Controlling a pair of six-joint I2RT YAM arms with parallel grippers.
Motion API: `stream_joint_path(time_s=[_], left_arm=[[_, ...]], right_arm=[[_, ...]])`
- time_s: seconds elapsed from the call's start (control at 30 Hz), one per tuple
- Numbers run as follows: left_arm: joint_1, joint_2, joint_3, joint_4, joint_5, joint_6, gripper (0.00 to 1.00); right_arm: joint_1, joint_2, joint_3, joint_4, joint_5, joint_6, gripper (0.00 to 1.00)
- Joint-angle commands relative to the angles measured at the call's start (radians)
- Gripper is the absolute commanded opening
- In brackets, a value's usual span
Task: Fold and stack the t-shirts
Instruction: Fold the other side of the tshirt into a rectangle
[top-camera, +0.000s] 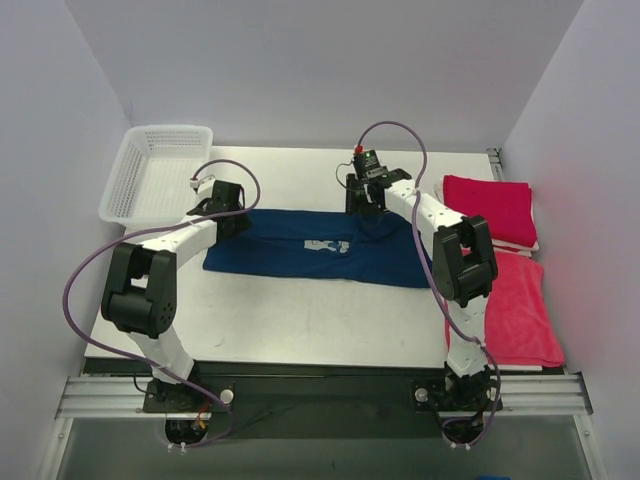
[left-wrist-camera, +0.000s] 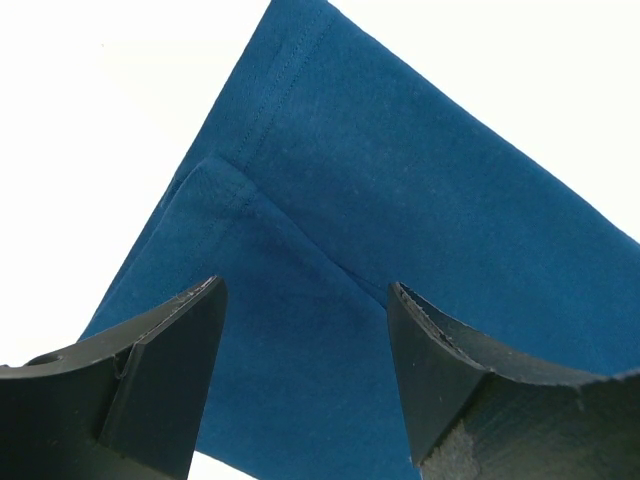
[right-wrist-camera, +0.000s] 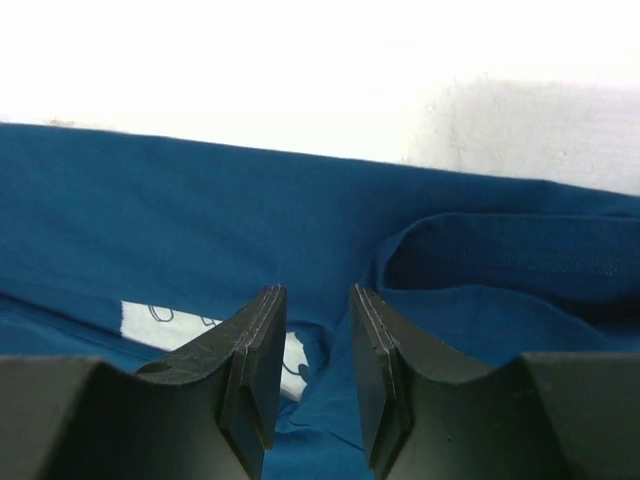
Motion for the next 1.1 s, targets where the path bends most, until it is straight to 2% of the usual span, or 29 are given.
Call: stream_joint_path(time_s=[0.0,0.23,0.6,0.67,0.77,0.8,0.83,1.07], left_arm=[[0.007,-0.021,0.006,-0.002,-0.016,-0.009,0.76],[0.01,-0.019,0.003,-0.001,-0.009,-0.004,0.75],[0.013,-0.018,0.001,0.003,-0.001,-0.005,0.76],[0.012,-0.016,0.0,0.004,0.002,-0.005,0.76],[0.013,-0.018,0.0,0.004,0.002,-0.005,0.76],[0.015,-0.019,-0.002,0.003,0.0,-0.005,0.76],[0.013,-0.018,-0.002,0.003,0.002,-0.005,0.76],[0.015,-0.015,-0.002,0.004,0.003,-0.005,0.76]], right_arm=[[-0.006,-0.036,-0.006,0.002,0.009,-0.01,0.32],[-0.012,0.022,0.039,-0.062,0.101,-0.032,0.33],[-0.023,0.085,0.088,-0.148,0.142,-0.033,0.32],[-0.023,0.094,0.09,-0.154,0.139,-0.03,0.29],[-0.021,0.105,0.097,-0.165,0.135,-0.022,0.17],[-0.021,0.105,0.1,-0.168,0.133,-0.022,0.06],[-0.021,0.107,0.1,-0.168,0.135,-0.022,0.0],[-0.012,0.087,0.125,-0.167,0.15,-0.027,0.0]])
